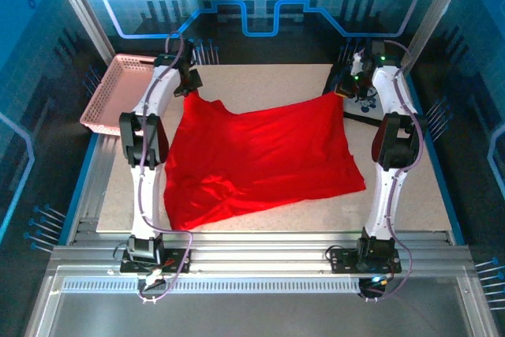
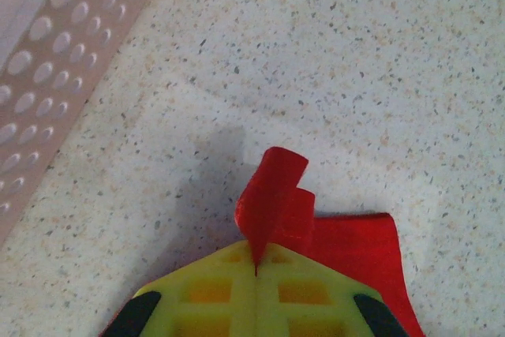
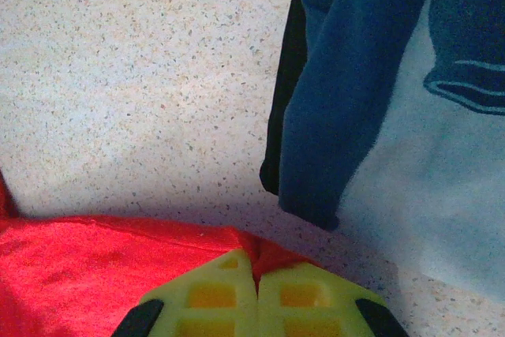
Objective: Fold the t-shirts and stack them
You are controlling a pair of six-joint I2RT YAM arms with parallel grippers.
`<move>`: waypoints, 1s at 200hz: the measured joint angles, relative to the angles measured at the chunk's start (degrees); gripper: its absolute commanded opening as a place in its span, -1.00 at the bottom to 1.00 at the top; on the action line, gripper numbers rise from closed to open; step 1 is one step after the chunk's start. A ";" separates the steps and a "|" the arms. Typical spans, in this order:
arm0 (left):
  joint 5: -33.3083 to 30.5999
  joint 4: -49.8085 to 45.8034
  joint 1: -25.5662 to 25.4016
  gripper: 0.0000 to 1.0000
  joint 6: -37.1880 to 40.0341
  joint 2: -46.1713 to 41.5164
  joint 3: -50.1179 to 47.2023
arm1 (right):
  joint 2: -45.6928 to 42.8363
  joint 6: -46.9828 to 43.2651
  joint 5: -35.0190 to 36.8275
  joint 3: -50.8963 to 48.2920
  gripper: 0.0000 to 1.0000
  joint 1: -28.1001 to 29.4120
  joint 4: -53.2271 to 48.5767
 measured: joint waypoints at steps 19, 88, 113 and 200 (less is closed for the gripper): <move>0.00 1.03 0.00 -1.00 0.92 -2.38 -3.21 | 0.17 -0.57 -0.02 0.42 -1.00 0.00 0.20; -0.02 7.52 -0.20 -1.00 1.64 -15.98 -19.78 | 0.31 -2.71 0.46 1.05 -1.00 0.00 0.55; -0.24 9.42 -0.87 -1.00 1.40 -22.82 -27.23 | 0.31 -3.21 0.46 1.05 -1.00 0.00 0.55; -7.02 10.38 -2.60 -1.00 -6.67 -44.11 -51.47 | -0.57 -4.59 2.19 -3.41 -1.00 0.00 0.68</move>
